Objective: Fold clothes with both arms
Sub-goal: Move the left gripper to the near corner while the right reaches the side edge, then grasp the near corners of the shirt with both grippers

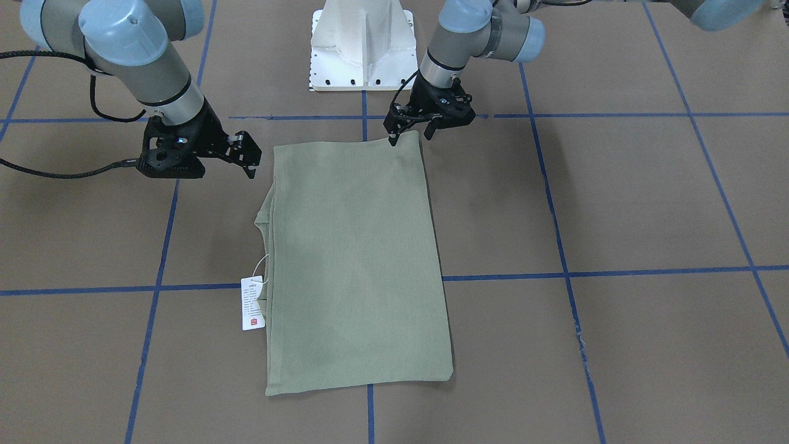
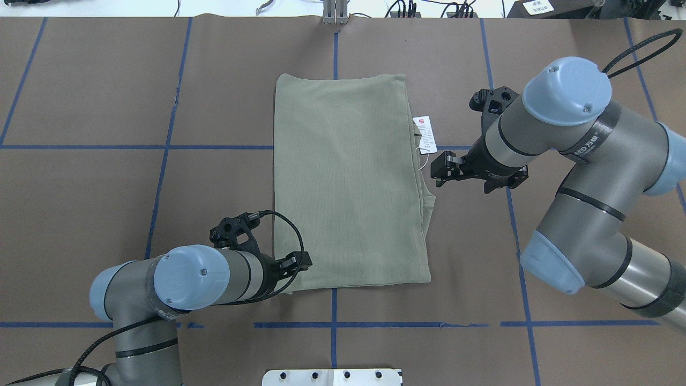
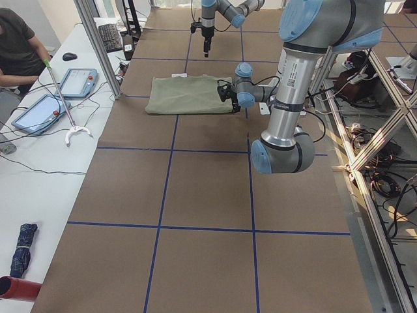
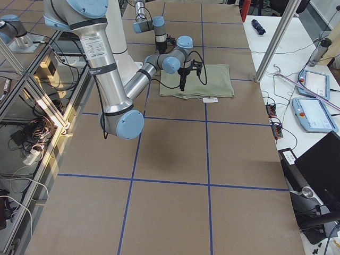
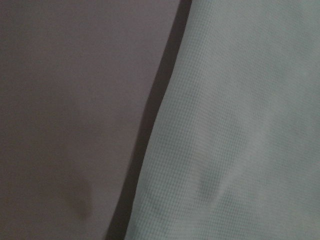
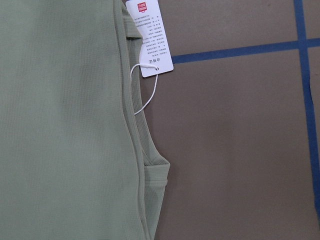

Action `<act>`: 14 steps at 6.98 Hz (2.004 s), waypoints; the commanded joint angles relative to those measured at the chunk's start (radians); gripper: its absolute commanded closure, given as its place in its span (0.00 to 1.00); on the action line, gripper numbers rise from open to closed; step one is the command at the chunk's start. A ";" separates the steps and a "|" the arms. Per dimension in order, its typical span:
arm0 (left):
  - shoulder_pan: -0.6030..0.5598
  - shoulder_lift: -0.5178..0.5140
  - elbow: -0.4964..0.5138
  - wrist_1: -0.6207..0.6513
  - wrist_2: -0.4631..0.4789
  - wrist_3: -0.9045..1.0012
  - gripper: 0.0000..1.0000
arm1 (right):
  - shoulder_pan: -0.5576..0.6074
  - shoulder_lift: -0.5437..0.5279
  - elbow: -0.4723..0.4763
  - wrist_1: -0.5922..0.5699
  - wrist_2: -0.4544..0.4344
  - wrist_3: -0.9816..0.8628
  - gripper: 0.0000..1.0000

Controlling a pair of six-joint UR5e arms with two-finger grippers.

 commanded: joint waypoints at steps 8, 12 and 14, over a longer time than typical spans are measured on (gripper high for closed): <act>0.006 -0.012 0.014 0.018 0.007 0.001 0.46 | -0.013 -0.001 0.006 0.000 -0.015 0.017 0.00; 0.010 -0.009 0.015 0.016 0.008 0.005 0.94 | -0.013 0.001 0.007 0.000 -0.013 0.017 0.00; 0.011 -0.009 0.009 0.018 0.028 0.020 1.00 | -0.016 0.001 0.009 0.000 -0.010 0.018 0.00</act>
